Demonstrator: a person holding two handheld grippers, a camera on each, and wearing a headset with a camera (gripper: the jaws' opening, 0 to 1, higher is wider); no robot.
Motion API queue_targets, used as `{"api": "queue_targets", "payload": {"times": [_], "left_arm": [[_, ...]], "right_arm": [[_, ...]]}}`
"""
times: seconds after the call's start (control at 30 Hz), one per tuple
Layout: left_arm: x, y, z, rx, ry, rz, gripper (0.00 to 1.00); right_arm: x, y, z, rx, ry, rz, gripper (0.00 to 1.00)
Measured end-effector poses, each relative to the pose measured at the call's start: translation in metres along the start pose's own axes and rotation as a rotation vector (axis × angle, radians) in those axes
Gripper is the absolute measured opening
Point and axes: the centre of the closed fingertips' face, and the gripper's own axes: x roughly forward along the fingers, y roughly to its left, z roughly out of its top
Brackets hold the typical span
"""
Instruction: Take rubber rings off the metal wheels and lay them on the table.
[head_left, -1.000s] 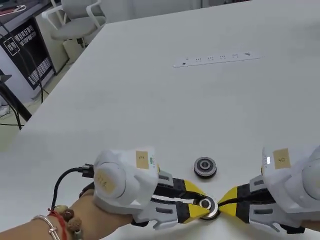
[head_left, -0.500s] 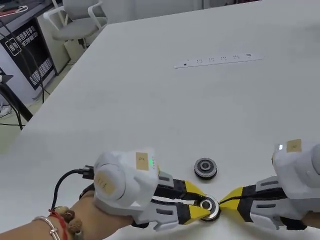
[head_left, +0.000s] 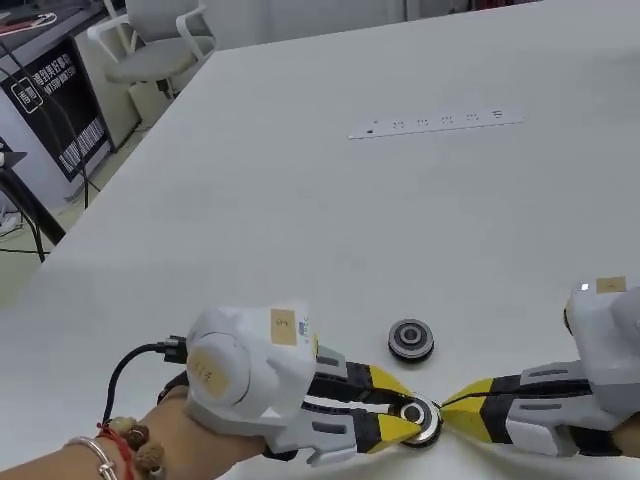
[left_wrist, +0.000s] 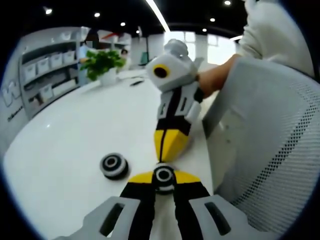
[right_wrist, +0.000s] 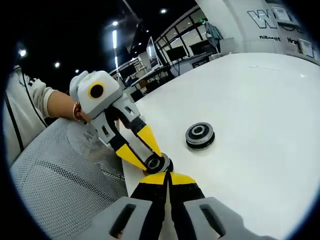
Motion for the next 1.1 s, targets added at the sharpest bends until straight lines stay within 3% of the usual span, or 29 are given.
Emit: {"api": "queue_targets", "payload": {"times": [0.2,0.73,0.83,0.9,1.0,1.1], "left_arm": [[0.000,0.000,0.000,0.002,0.000,0.000,0.14],[0.000,0.000,-0.001,0.001,-0.001,-0.006,0.14],[0.000,0.000,0.000,0.001,-0.001,-0.006,0.14],[0.000,0.000,0.000,0.002,-0.001,-0.006,0.14],[0.000,0.001,-0.001,0.002,-0.001,-0.006,0.14],[0.000,0.001,0.000,0.002,0.000,-0.004,0.14]], "right_arm": [[-0.001,0.005,0.007,0.145,-0.054,0.053,0.00],[0.003,0.013,0.009,0.081,-0.028,0.066,0.00],[0.006,0.021,0.012,0.076,-0.028,0.099,0.00],[0.009,0.032,0.021,0.066,-0.057,0.153,0.00],[0.010,0.024,0.018,-0.017,-0.005,0.097,0.00],[0.011,0.027,0.018,0.023,-0.015,0.115,0.00]]}}
